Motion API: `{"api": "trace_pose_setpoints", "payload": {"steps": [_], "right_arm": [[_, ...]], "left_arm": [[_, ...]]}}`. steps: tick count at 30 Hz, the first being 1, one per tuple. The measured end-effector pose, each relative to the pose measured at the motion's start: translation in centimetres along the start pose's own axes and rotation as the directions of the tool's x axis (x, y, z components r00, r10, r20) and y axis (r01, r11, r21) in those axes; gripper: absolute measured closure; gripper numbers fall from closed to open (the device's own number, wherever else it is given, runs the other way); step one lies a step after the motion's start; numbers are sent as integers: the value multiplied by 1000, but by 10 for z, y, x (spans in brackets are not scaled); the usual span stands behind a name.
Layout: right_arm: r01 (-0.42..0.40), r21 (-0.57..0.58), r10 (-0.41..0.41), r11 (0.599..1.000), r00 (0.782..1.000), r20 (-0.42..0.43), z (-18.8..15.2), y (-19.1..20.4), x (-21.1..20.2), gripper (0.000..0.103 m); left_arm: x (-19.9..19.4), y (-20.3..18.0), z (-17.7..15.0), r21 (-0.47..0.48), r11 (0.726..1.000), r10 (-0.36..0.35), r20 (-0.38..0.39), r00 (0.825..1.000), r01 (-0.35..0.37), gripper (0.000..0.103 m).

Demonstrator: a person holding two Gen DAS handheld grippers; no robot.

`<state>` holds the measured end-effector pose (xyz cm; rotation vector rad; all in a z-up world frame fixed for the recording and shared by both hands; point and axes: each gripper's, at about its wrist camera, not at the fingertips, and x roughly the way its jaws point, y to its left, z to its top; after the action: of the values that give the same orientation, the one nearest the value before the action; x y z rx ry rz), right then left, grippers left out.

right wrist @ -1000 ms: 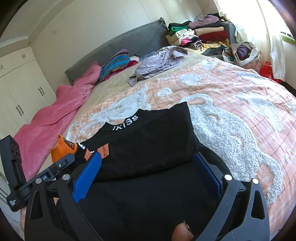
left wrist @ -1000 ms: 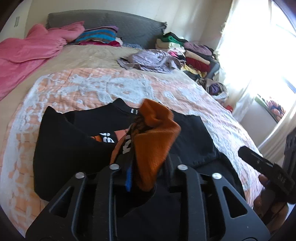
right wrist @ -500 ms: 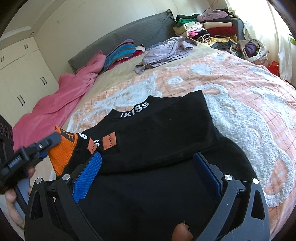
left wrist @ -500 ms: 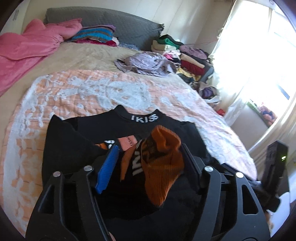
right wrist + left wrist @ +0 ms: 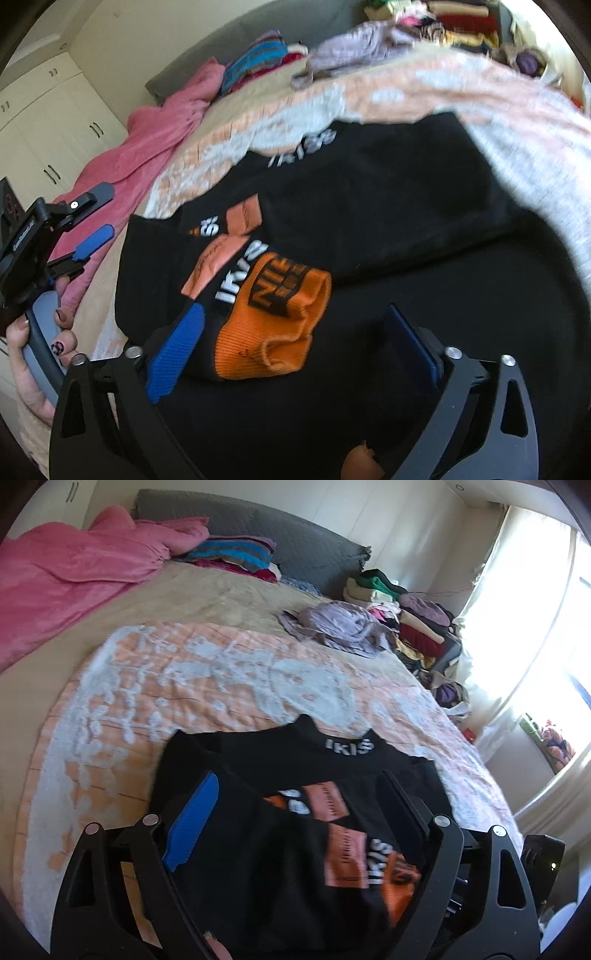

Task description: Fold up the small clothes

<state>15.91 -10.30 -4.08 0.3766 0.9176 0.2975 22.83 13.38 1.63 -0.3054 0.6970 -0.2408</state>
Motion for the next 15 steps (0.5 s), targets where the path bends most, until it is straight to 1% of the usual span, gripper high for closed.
{"api": "trace_pose_setpoints", "payload": {"steps": [1,2,3,5,7,8,9,10,15], "right_arm": [[1,8,-1,1000,1000,-5,-1,1,4,23],[7,11,-7,1000,1000,-1,-1,2,8,29],[17,15,-17,1000,1000,6,-1,3,11,44],[8,26,-8,1000,1000,4,1,5,14,63],[9,15,-9,1000,1000,7,2,7,15,77],[1,5,-1,1000,1000,11,2,9,14,93],[-15,-10,15,1000,1000,9,2,12,13,93],[-12,-25,13,1000,1000,14,3,15,12,93],[-25,-143,37,989,996,84,19,33,-9,95]], "left_arm": [[-1,6,-1,7,1000,25,5,1000,-25,22],[-2,9,-1,9,999,35,6,999,-35,22],[-3,12,-2,10,999,47,12,999,-47,20],[-4,22,-1,-9,998,62,16,998,-62,20],[-5,30,1,-37,997,66,16,998,-66,20],[-6,34,2,-49,996,70,18,997,-69,20],[-7,37,3,-55,996,72,20,997,-71,20],[-8,40,3,-62,996,73,24,997,-72,20],[-16,55,6,-106,990,101,44,994,-96,20]]}}
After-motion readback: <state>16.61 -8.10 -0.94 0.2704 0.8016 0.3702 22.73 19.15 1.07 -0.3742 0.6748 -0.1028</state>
